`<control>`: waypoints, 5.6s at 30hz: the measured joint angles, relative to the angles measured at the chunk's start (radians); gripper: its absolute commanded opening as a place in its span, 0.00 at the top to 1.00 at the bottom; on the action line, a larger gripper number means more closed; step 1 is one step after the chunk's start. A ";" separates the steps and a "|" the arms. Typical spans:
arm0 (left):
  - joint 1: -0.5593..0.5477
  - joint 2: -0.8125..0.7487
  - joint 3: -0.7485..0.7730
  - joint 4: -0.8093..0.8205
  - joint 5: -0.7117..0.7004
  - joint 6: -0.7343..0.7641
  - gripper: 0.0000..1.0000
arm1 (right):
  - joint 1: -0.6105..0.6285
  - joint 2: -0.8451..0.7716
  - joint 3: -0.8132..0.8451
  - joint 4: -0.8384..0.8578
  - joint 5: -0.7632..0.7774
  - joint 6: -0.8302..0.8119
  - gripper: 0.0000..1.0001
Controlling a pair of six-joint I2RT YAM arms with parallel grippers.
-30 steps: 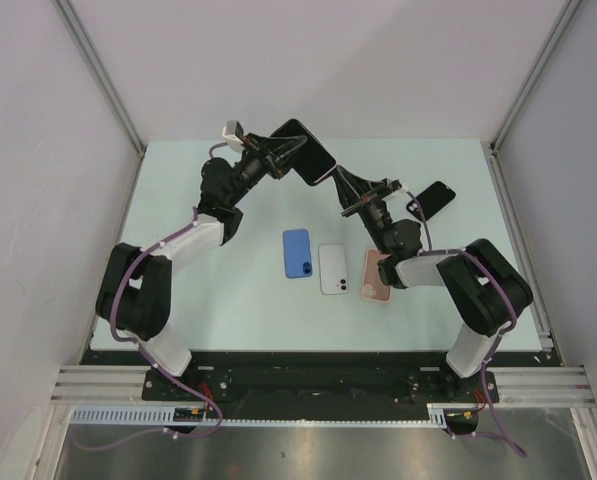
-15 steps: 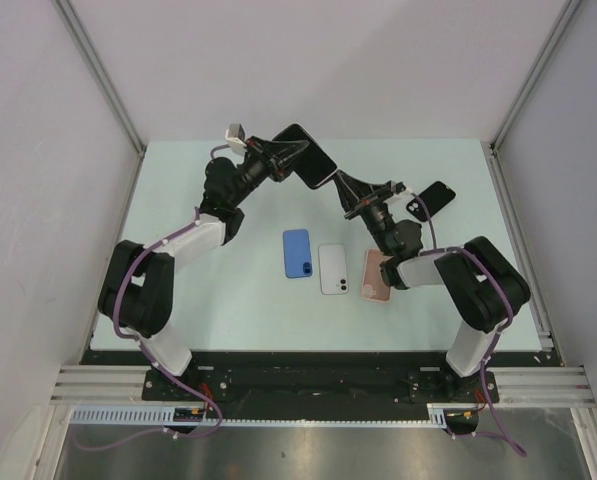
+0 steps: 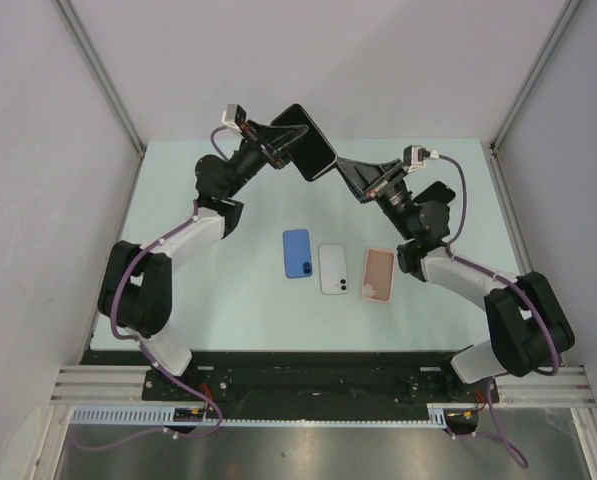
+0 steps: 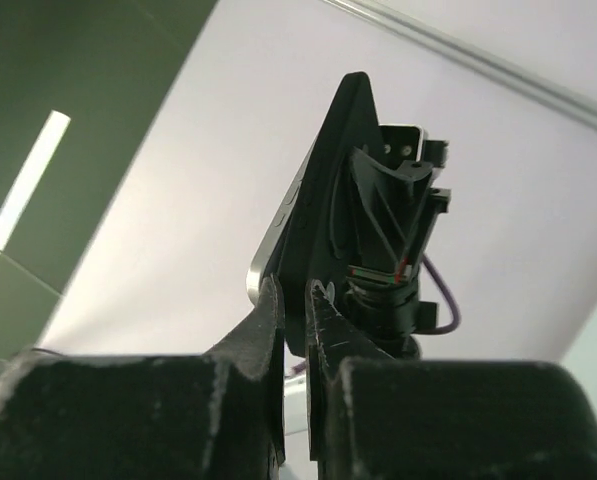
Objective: Take the phone out of the phone case
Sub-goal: Remove the phone case from the phone.
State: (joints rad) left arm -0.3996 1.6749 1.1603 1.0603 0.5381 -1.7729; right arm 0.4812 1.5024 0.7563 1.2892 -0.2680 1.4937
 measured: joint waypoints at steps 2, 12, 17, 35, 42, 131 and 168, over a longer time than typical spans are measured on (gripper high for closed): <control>0.004 0.000 0.008 0.011 -0.021 -0.008 1.00 | -0.003 -0.033 0.044 -0.107 -0.011 -0.076 1.00; 0.006 0.015 0.027 0.000 -0.067 0.012 1.00 | -0.015 -0.128 0.189 -0.552 -0.016 -0.356 0.83; 0.006 0.036 0.029 -0.031 -0.024 0.047 1.00 | -0.031 -0.128 0.196 -0.645 -0.058 -0.420 0.73; -0.010 0.101 0.040 0.038 0.263 0.035 1.00 | -0.077 -0.019 0.182 -0.559 -0.502 -0.385 0.81; -0.010 0.167 0.039 0.037 0.264 0.027 1.00 | -0.107 0.079 0.126 -0.351 -0.540 -0.261 1.00; -0.190 0.554 0.655 -1.522 -0.073 1.120 0.29 | -0.028 0.278 0.346 -1.469 0.340 -1.049 1.00; -0.266 0.697 0.960 -1.778 -0.369 1.216 0.56 | -0.008 0.278 0.346 -1.455 0.348 -1.029 1.00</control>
State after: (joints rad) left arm -0.6655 2.3718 2.1204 -0.7177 0.1688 -0.5568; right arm 0.4732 1.7802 1.1019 -0.1661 0.0795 0.4648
